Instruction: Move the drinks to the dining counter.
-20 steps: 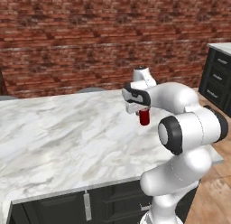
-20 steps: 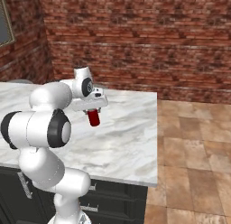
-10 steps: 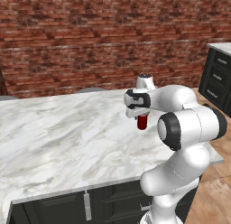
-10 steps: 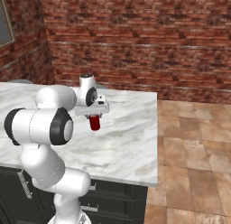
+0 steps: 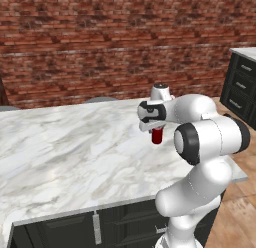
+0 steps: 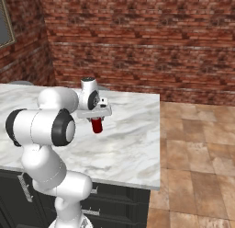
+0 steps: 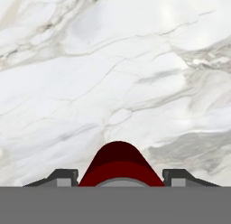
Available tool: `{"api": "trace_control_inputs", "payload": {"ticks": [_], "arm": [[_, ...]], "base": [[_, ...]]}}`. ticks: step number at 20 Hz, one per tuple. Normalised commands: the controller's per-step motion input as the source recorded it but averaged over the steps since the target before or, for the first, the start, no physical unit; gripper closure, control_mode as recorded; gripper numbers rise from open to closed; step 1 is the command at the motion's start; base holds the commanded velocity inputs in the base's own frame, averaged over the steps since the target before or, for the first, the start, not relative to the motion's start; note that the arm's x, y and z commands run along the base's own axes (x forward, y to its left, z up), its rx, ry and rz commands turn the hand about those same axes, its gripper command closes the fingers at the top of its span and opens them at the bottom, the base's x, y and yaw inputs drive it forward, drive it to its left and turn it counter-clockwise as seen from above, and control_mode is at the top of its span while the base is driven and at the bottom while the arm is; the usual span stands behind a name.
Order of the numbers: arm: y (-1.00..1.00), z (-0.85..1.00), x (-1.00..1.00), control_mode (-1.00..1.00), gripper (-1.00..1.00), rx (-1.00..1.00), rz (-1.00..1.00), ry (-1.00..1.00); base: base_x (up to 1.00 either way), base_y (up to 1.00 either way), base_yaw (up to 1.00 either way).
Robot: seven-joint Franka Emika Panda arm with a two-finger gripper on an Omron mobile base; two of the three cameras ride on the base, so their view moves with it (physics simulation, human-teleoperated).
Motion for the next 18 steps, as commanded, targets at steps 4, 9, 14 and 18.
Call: {"api": "trace_control_inputs", "payload": {"ticks": [4, 9, 14, 18], "arm": [[0.0, -0.06, 0.02, -1.0, 1.0, 0.0, 0.0, -0.02], [0.0, -0.21, 0.05, -1.0, 1.0, 0.0, 0.0, -0.01], [0.0, -0.25, 0.02, -1.0, 1.0, 0.0, 0.0, -0.02], [0.0, -0.23, 0.0, -1.0, 1.0, 0.0, 0.0, -0.06]], "base": [[0.0, 0.0, 0.0], [0.0, 0.0, 0.0], [0.0, 0.0, 0.0], [0.0, 0.0, 0.0]]}}
